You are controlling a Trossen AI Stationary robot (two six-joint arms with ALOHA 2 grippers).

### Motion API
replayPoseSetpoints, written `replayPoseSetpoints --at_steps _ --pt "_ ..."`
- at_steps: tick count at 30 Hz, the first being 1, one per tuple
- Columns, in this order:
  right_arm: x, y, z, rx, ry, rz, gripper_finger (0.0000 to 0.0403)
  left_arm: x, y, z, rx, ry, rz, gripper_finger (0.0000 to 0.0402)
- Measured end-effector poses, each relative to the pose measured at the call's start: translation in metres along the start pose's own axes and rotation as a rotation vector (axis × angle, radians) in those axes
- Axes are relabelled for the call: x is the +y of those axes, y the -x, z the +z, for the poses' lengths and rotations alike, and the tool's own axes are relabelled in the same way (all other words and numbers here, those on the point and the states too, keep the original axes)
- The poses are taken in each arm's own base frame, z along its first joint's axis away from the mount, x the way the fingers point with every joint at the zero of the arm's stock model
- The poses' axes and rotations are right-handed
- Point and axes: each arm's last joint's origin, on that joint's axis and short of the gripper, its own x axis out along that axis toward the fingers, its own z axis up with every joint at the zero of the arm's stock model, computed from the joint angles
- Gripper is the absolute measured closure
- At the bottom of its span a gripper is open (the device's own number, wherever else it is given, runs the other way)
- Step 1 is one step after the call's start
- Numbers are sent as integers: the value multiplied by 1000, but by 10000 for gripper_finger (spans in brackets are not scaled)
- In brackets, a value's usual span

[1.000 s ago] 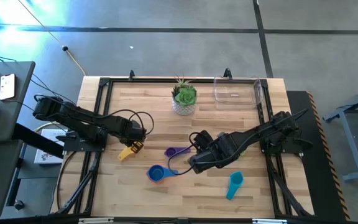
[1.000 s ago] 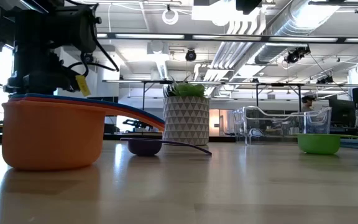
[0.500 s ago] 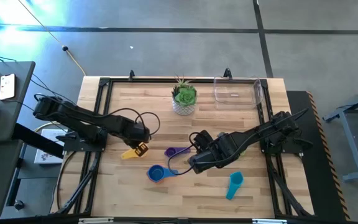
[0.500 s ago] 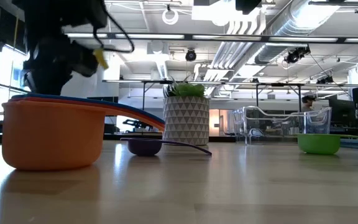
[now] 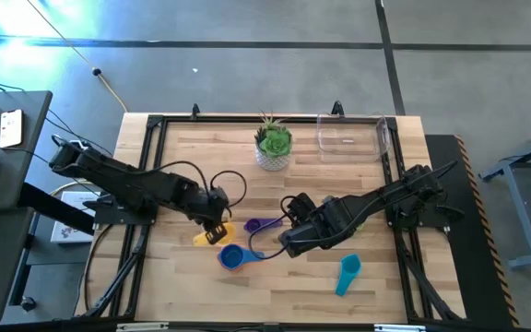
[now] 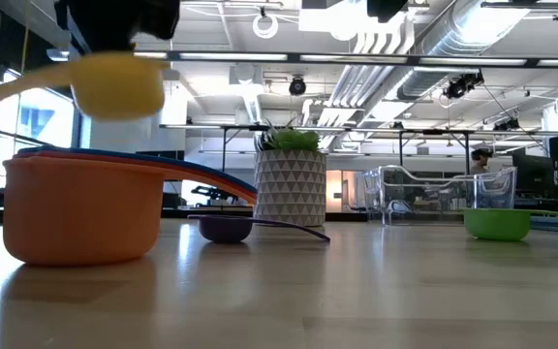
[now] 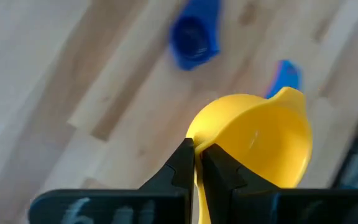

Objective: Nest measuring cups in basket
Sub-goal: Stack the yellow measuring cup on top of the blue measuring cup

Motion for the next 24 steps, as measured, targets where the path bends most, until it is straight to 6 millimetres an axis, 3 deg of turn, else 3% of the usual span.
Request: replayPoseSetpoints --at_steps 9,24 --pt "-7 -8 18 8 78 -19 348 -30 11 -36 72 72 -43 394" --pt "-23 -25 60 78 429 28 348 -43 22 -96 140 475 87 394"
